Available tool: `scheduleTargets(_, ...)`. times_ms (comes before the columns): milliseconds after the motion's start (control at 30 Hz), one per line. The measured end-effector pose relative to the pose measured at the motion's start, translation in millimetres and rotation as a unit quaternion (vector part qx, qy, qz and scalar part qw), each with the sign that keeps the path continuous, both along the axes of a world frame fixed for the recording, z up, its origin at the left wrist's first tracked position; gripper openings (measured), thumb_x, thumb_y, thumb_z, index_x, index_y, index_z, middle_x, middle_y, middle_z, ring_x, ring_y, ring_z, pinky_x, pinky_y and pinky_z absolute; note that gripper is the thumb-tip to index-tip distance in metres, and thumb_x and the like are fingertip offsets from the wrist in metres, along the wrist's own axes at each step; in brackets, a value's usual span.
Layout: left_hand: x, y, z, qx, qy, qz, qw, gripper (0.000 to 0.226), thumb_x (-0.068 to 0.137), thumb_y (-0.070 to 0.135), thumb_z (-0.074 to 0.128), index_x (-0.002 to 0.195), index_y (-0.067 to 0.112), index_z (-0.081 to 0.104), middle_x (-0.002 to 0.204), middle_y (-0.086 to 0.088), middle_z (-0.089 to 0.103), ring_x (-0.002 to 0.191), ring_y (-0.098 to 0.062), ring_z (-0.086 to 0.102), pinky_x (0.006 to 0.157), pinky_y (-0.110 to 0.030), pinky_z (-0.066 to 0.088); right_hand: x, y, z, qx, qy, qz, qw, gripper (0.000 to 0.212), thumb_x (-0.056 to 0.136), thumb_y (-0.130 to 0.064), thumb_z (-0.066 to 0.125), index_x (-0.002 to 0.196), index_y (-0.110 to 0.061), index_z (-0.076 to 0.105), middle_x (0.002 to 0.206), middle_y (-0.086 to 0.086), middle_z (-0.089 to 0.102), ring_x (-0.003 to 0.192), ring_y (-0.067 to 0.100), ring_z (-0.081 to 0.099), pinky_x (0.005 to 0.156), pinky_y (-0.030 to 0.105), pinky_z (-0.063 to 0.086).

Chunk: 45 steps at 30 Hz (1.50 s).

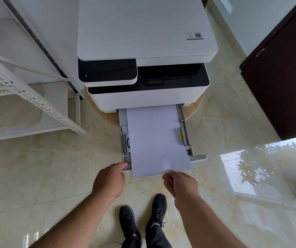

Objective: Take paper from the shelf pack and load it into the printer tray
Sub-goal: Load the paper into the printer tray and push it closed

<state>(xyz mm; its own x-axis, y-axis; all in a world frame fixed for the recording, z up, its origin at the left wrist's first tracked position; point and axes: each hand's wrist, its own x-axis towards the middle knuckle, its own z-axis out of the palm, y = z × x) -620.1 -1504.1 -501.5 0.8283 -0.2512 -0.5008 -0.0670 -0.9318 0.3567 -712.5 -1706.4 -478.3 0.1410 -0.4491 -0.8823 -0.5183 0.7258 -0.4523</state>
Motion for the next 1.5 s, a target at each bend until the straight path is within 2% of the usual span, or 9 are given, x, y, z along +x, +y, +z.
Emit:
scheduleTargets(333,-0.8,0.2,-0.6,0.001,-0.005,-0.001,1.000,0.043,0.101,0.022,0.053,0.143,0.031,0.058,0.143,0.006,0.065,0.126,-0.022,0.064,0.100,-0.031,0.051,10.6,-1.7,0.6,-0.001,0.005,-0.004,1.000,0.011,0.097,-0.001,0.066,0.086,-0.003,0.064,0.084,0.016,0.075,0.076,0.024,0.074,0.075,0.035,0.062)
scheduleTargets(633,-1.2,-0.1,0.6,0.001,-0.004,-0.003,1.000,0.043,0.102,0.022,0.053,0.144,0.031,0.058,0.144,0.006,0.064,0.126,-0.022,0.064,0.100,-0.031,0.051,17.5,-3.5,-2.6,0.001,0.012,-0.004,1.000,0.007,0.097,-0.003,0.066,0.090,-0.003,0.065,0.086,0.016,0.075,0.075,0.022,0.074,0.069,0.032,0.062)
scheduleTargets(800,-0.9,-0.1,-0.2,0.000,-0.004,-0.002,1.000,0.042,0.102,0.024,0.054,0.143,0.031,0.058,0.143,0.005,0.065,0.125,-0.022,0.064,0.099,-0.032,0.052,20.8,-4.1,-5.5,0.001,0.012,-0.003,1.000,0.008,0.096,-0.002,0.067,0.089,-0.003,0.065,0.084,0.016,0.075,0.075,0.022,0.073,0.073,0.034,0.062)
scheduleTargets(933,-0.8,0.0,0.1,0.005,-0.009,-0.007,1.000,0.042,0.102,0.025,0.054,0.143,0.031,0.059,0.141,0.005,0.066,0.124,-0.022,0.065,0.097,-0.031,0.052,23.8,-4.2,-6.2,0.000,0.014,-0.004,1.000,0.008,0.097,-0.002,0.066,0.089,-0.003,0.066,0.085,0.016,0.075,0.077,0.023,0.073,0.084,0.039,0.063)
scheduleTargets(1033,-1.0,-0.3,1.3,0.006,-0.006,-0.010,1.000,0.042,0.102,0.025,0.053,0.144,0.031,0.058,0.142,0.005,0.066,0.125,-0.023,0.064,0.098,-0.032,0.052,25.2,-4.6,-6.7,0.000,0.013,-0.003,1.000,0.006,0.098,-0.003,0.064,0.093,-0.003,0.066,0.086,0.016,0.075,0.077,0.023,0.073,0.086,0.039,0.063)
scheduleTargets(1167,-0.7,0.2,2.0,0.003,-0.007,-0.008,1.000,0.042,0.102,0.025,0.053,0.144,0.031,0.058,0.142,0.005,0.065,0.125,-0.022,0.064,0.098,-0.032,0.052,27.6,-5.1,-7.9,-0.001,0.016,-0.004,1.000,0.003,0.098,-0.004,0.065,0.097,-0.003,0.067,0.092,0.018,0.077,0.081,0.025,0.075,0.085,0.040,0.064)
scheduleTargets(1333,-1.2,-0.2,2.7,0.000,-0.007,-0.011,1.000,0.042,0.103,0.025,0.053,0.144,0.030,0.058,0.142,0.004,0.065,0.124,-0.022,0.065,0.097,-0.031,0.053,30.8,-5.0,-8.4,0.002,0.013,-0.011,1.000,0.003,0.098,-0.003,0.065,0.100,-0.002,0.068,0.091,0.018,0.077,0.077,0.023,0.075,0.073,0.034,0.064)
scheduleTargets(1500,-0.6,0.8,2.7,-0.001,-0.009,-0.014,1.000,0.042,0.103,0.025,0.054,0.144,0.030,0.058,0.143,0.004,0.065,0.124,-0.021,0.065,0.097,-0.031,0.053,35.8,-5.7,-8.4,0.009,0.012,-0.013,1.000,0.005,0.098,-0.003,0.066,0.102,-0.002,0.068,0.090,0.016,0.077,0.077,0.022,0.075,0.070,0.033,0.063)
